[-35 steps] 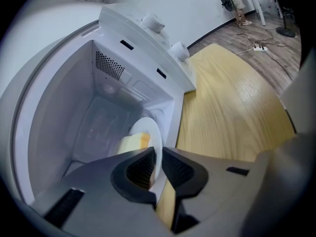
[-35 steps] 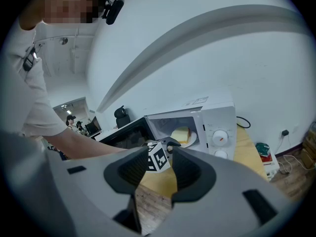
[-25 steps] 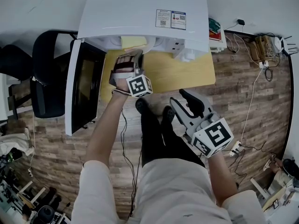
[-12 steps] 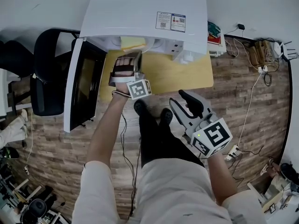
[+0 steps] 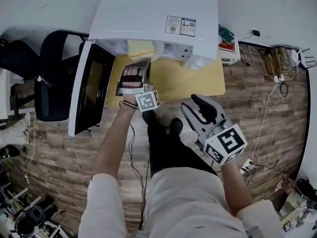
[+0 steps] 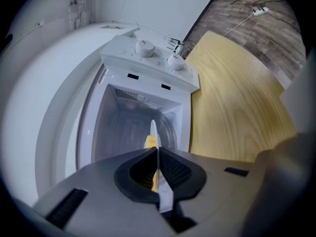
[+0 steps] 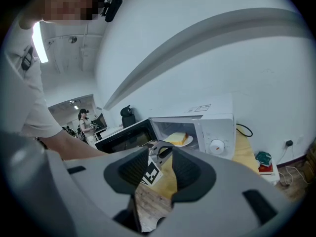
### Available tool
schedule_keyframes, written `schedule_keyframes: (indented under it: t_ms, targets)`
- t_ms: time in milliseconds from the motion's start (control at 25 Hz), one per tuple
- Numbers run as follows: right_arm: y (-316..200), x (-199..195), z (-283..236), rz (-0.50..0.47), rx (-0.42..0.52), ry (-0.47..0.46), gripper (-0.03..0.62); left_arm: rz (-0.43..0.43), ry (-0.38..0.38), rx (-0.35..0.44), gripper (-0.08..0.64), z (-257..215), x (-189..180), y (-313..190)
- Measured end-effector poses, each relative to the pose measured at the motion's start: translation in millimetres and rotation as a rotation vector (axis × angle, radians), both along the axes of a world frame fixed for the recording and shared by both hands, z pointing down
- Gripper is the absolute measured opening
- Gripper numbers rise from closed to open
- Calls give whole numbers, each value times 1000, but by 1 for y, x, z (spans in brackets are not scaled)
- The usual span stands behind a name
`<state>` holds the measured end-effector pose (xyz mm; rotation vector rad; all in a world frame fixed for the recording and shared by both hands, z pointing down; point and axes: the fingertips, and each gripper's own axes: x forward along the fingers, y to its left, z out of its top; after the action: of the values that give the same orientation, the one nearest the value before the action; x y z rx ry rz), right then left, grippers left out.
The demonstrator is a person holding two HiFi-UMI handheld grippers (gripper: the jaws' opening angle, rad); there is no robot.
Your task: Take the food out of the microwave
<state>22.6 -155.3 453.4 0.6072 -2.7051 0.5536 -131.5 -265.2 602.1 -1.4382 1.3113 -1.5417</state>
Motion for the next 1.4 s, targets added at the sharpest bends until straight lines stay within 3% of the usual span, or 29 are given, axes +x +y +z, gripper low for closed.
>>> schedule_keyframes:
  t_ms: [800,1400]
  targets:
    - [23,5,-37,-70,56,-59,135,50,-46,51,14,-62,44,106]
    - [43,-26,-78,-19,135,-65,132,135,-37,107,14,-153,40,174]
